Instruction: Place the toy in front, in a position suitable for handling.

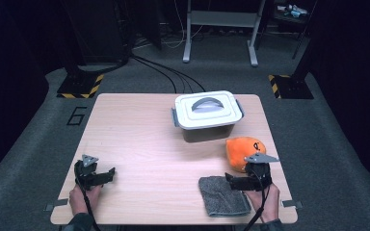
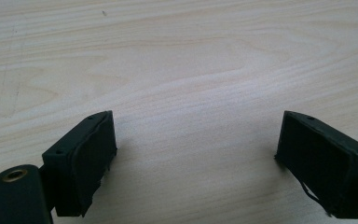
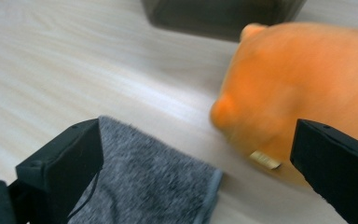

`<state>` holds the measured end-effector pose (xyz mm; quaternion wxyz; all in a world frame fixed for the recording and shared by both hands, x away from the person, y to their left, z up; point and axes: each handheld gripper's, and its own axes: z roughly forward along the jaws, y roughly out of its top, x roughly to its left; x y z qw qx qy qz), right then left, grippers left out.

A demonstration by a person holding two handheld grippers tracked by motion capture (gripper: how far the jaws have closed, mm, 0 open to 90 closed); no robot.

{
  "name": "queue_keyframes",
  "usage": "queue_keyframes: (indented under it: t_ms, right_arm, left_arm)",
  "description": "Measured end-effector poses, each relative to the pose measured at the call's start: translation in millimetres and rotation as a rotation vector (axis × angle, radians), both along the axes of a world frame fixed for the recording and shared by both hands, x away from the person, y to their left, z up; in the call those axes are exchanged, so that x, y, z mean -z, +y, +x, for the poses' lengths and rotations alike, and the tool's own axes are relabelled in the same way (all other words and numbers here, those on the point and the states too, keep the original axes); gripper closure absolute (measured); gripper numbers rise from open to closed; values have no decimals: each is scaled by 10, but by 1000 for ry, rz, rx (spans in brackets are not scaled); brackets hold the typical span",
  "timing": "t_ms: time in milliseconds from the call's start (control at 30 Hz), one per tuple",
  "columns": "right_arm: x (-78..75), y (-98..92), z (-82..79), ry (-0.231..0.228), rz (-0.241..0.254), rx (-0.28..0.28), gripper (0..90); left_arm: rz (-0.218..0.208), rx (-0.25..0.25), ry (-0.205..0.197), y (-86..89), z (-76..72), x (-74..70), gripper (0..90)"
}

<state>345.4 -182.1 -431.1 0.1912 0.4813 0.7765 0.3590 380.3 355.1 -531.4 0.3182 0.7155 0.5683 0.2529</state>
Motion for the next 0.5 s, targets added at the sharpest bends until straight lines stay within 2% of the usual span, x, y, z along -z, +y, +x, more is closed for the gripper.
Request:
queue_keyframes:
  t_ms: [200,500]
  right_arm:
    - [-83,-97,202,-32,-10,51,6]
    - [-120,-222,494,-24,-28,132,0]
  left_arm:
    - [0,0,0,0,0,0,115]
    - [0,1,1,1,2,0,115]
